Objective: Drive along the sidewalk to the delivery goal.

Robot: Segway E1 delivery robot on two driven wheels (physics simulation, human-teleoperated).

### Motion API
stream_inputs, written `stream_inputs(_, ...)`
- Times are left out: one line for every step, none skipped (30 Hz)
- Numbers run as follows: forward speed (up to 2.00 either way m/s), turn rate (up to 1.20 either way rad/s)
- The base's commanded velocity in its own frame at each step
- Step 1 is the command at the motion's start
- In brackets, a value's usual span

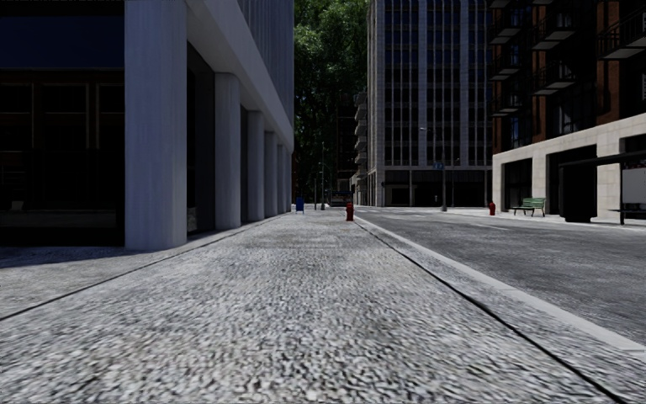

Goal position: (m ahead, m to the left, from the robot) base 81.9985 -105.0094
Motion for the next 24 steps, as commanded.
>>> stream_inputs(2.00,0.00)
stream_inputs(2.00,0.00)
stream_inputs(2.00,0.00)
stream_inputs(2.00,0.00)
stream_inputs(2.00,0.00)
stream_inputs(2.00,0.00)
stream_inputs(2.00,0.00)
stream_inputs(2.00,0.00)
stream_inputs(2.00,0.00)
stream_inputs(2.00,0.00)
stream_inputs(2.00,0.00)
stream_inputs(2.00,0.00)
stream_inputs(2.00,0.00)
stream_inputs(2.00,0.00)
stream_inputs(2.00,0.00)
stream_inputs(2.00,0.00)
stream_inputs(2.00,0.00)
stream_inputs(2.00,0.00)
stream_inputs(2.00,0.00)
stream_inputs(2.00,0.00)
stream_inputs(2.00,0.00)
stream_inputs(2.00,0.00)
stream_inputs(2.00,0.00)
stream_inputs(2.00,0.00)
